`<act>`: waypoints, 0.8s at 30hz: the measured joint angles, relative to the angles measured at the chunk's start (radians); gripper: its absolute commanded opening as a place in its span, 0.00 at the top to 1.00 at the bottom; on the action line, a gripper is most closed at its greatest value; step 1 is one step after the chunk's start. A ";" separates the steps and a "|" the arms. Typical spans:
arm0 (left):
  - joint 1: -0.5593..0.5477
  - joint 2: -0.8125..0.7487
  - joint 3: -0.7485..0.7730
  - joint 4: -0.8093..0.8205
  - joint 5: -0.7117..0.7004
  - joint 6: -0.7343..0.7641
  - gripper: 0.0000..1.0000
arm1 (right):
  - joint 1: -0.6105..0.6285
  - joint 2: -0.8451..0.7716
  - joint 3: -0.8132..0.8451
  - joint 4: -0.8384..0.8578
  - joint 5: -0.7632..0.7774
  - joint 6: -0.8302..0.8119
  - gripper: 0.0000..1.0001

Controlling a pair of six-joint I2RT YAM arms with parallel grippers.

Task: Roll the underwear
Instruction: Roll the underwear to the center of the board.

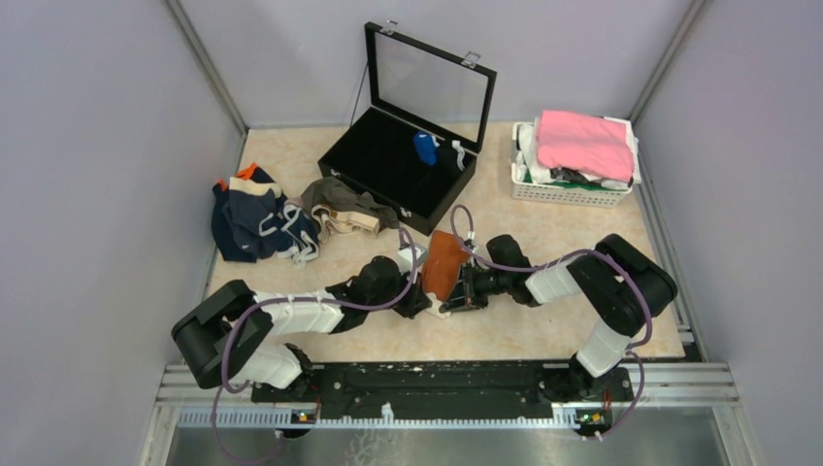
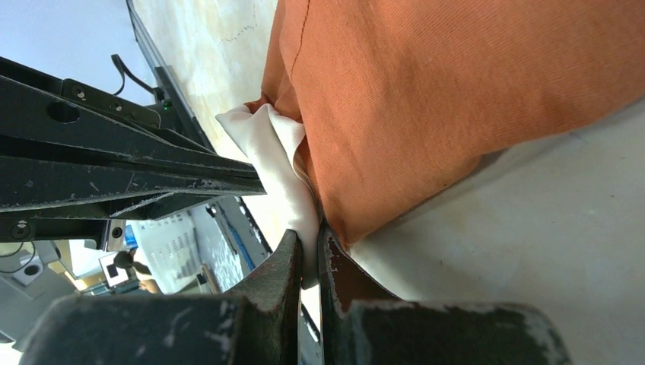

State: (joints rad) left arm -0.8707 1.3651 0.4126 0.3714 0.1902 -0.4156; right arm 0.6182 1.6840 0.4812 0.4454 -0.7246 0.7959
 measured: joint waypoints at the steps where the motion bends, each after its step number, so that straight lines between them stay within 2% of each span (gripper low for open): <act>1: 0.000 0.006 0.001 0.005 -0.001 0.000 1.00 | 0.000 0.000 0.000 0.000 0.000 0.001 0.97; 15: 0.000 0.026 0.007 0.040 -0.016 -0.001 1.00 | -0.002 0.003 0.005 -0.006 -0.003 0.002 0.94; 20: 0.000 0.054 0.012 0.060 -0.034 -0.005 1.00 | -0.002 0.003 0.006 -0.006 -0.003 0.002 0.89; 24: 0.000 0.079 0.012 0.095 -0.056 -0.019 1.00 | -0.003 0.002 0.015 -0.016 0.000 0.003 0.82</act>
State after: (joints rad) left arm -0.8711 1.4437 0.4244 0.4664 0.1345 -0.4343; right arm 0.6147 1.6863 0.4961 0.4297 -0.7246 0.7990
